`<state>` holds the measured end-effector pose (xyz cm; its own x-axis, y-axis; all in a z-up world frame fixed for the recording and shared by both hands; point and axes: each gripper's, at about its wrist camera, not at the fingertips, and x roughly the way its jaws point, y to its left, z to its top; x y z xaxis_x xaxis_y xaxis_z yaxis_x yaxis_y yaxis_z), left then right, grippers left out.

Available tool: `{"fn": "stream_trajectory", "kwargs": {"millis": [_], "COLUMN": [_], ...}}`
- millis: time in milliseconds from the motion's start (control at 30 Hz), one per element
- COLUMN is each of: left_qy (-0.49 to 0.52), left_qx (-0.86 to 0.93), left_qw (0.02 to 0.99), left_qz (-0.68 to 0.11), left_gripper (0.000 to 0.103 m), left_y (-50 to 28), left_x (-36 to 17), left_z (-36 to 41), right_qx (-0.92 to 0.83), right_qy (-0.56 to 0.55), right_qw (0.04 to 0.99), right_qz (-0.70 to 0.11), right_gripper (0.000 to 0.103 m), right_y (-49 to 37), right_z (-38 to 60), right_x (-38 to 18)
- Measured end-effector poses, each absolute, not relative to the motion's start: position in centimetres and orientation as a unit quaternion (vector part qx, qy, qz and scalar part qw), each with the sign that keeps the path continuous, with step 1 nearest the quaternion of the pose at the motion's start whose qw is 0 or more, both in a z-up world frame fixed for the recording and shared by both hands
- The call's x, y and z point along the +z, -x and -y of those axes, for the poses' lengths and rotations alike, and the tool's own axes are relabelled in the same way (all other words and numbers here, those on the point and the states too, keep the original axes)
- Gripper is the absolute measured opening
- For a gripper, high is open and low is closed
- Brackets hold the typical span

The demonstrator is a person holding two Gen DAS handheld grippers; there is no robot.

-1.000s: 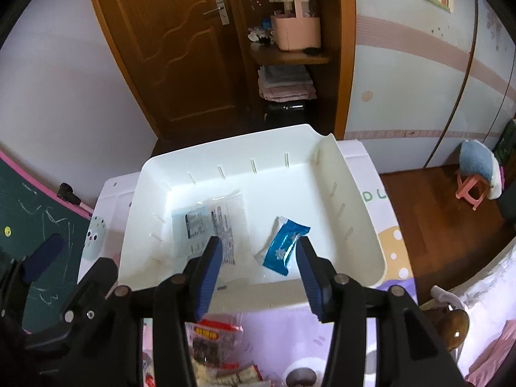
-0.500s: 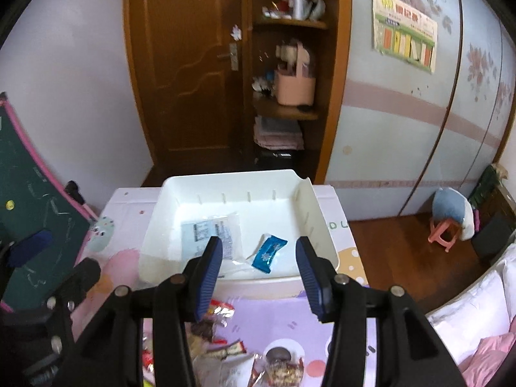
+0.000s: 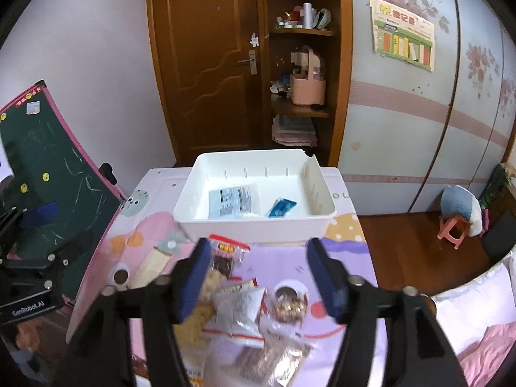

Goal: Organize snacks
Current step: 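Move both tools back over the remaining snacks, then grasp the brown chocolate with the left tool while the right tool grasps the OATS bar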

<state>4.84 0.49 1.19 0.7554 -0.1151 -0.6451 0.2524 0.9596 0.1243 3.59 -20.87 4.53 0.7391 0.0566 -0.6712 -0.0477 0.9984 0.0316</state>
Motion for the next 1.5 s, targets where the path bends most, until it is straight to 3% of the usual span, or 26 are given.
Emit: {"fn": "stream_trajectory", "kwargs": {"millis": [533, 933, 1133, 1300, 1500], "left_qy": [-0.134, -0.217, -0.141, -0.068, 0.014], "left_qx": [-0.213, -0.24, -0.211, -0.148, -0.14], "left_qw": [0.836, 0.793, 0.792, 0.805, 0.804], "left_qz": [-0.487, -0.516, -0.555, -0.571, -0.578], "left_gripper": [0.084, 0.084, 0.083, 0.073, 0.073], "left_y": [1.4, 1.2, -0.9, -2.1, -1.1], "left_x": [-15.6, -20.0, -20.8, -20.4, -19.4], "left_z": [-1.6, -0.5, -1.5, -4.0, -7.4], "right_qx": [0.064, 0.151, 0.174, 0.176, 0.184], "right_qy": [0.015, 0.05, 0.063, 0.057, 0.084], "right_qw": [0.879, 0.833, 0.813, 0.796, 0.794], "right_qz": [-0.472, -0.531, -0.552, -0.577, -0.574], "right_gripper": [0.072, 0.072, 0.072, 0.072, 0.072], "right_y": [2.5, 2.9, 2.5, 1.3, 0.9], "right_z": [20.6, 15.2, 13.7, 12.6, 10.2], "right_x": [-7.0, -11.5, -13.1, -15.1, -15.7]}}
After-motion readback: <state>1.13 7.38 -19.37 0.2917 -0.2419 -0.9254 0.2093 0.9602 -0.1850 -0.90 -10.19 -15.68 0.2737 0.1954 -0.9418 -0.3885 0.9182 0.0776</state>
